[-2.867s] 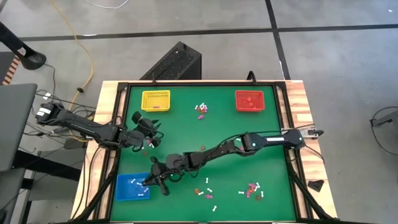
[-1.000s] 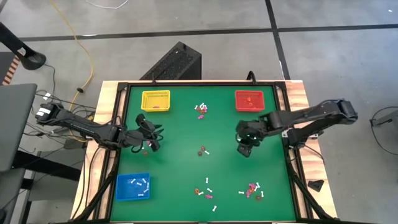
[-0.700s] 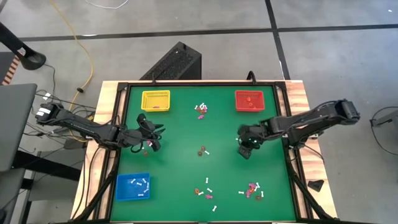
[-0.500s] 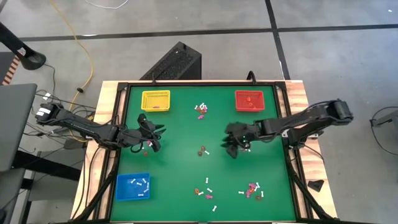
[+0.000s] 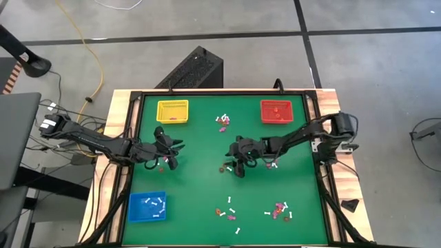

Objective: Sort Halloween decoration
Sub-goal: Put the pumpkin toy into the orange bin

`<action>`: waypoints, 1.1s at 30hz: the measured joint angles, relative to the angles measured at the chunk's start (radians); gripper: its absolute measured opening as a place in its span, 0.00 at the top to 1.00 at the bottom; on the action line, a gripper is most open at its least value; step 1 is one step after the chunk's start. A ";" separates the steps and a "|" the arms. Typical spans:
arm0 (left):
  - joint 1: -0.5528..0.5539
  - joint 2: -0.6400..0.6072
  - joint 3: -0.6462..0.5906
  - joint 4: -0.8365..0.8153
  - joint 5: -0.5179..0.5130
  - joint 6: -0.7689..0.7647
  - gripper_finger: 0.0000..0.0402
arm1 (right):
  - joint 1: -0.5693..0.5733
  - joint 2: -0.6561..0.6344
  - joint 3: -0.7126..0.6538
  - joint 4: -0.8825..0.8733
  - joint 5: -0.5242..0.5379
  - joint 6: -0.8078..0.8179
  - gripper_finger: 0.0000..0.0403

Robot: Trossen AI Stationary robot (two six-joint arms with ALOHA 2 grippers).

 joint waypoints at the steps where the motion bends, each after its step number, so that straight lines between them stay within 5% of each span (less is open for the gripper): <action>1: 0.000 0.000 0.000 -0.001 0.008 0.003 0.80 | -0.003 0.015 0.003 -0.004 -0.017 0.000 0.39; 16: 0.000 0.000 0.000 -0.002 0.026 0.022 0.80 | -0.005 0.153 0.035 0.061 -0.041 -0.045 0.34; 27: 0.000 0.000 0.000 -0.003 0.029 0.022 0.80 | -0.007 0.152 0.034 0.041 -0.012 -0.050 0.69; 33: 0.000 0.000 0.000 -0.020 0.029 0.022 0.80 | -0.007 0.090 0.031 -0.023 -0.022 -0.006 0.71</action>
